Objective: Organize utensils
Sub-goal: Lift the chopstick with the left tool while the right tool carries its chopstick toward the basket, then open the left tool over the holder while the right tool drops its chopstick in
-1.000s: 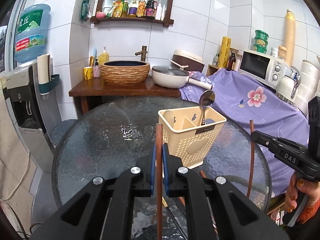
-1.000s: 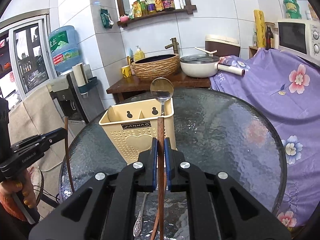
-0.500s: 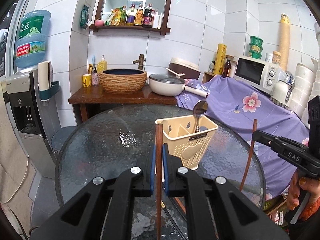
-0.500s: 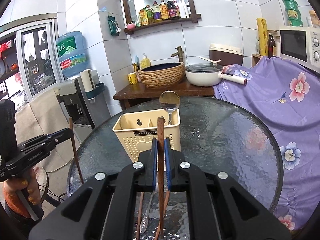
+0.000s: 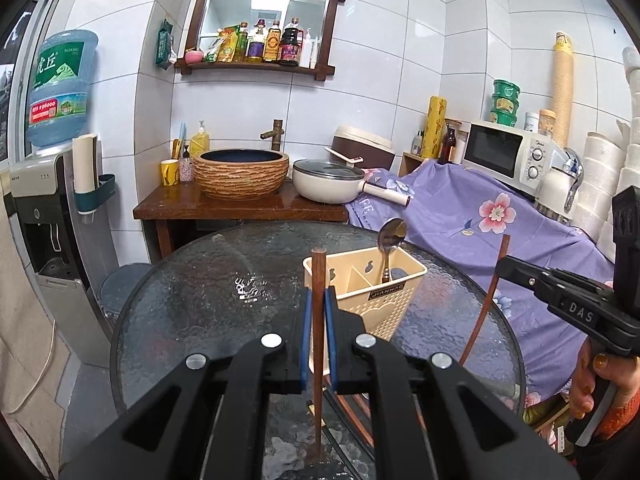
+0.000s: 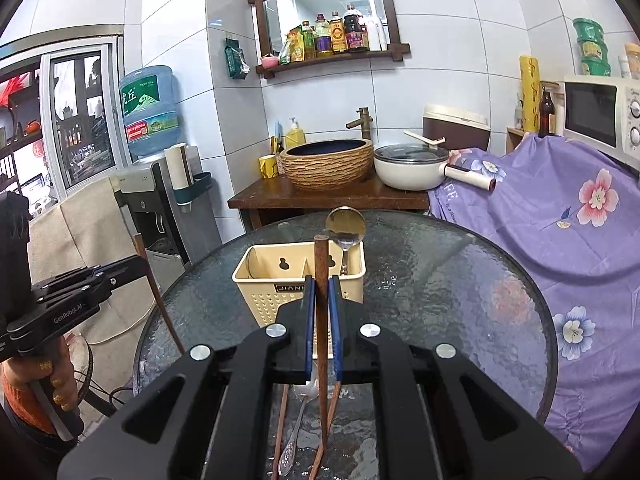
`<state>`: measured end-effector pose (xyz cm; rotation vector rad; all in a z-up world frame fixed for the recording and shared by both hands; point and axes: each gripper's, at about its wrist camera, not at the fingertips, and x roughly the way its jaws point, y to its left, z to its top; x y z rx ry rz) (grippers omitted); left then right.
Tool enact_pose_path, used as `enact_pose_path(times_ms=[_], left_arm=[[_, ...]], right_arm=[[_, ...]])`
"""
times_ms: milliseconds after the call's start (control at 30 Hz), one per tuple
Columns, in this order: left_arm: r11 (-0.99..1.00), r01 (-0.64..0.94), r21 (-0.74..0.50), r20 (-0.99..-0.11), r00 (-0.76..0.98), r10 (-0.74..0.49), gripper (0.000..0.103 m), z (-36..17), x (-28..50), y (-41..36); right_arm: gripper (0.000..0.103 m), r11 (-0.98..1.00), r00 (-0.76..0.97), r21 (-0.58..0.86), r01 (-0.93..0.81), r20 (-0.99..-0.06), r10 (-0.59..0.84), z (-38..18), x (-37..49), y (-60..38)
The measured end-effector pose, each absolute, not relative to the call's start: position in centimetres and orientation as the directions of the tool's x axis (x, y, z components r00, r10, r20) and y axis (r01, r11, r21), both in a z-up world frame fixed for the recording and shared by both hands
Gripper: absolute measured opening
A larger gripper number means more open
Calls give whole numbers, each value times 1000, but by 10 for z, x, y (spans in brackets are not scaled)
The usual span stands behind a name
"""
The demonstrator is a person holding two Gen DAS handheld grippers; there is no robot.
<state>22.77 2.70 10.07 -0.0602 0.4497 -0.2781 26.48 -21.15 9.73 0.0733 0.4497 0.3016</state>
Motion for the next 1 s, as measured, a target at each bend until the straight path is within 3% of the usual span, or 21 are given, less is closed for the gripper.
enact_pose_path(times_ms=[467,833,1000], left_arm=[[941,327,-84,-381,862,-334,7,142,238,9],[914,394,-101,-290,867,-406,7,233,257,0],[928,359,-97,-267,889,-371,7,262,281,-8]], right_arm=[[7,936,849,150,-319,-393,352,145,284,-210],[7,907,844,193,-375,-334,420,231,309,-211],[7,916,868,181,-359,-297,399,264,328,-205]])
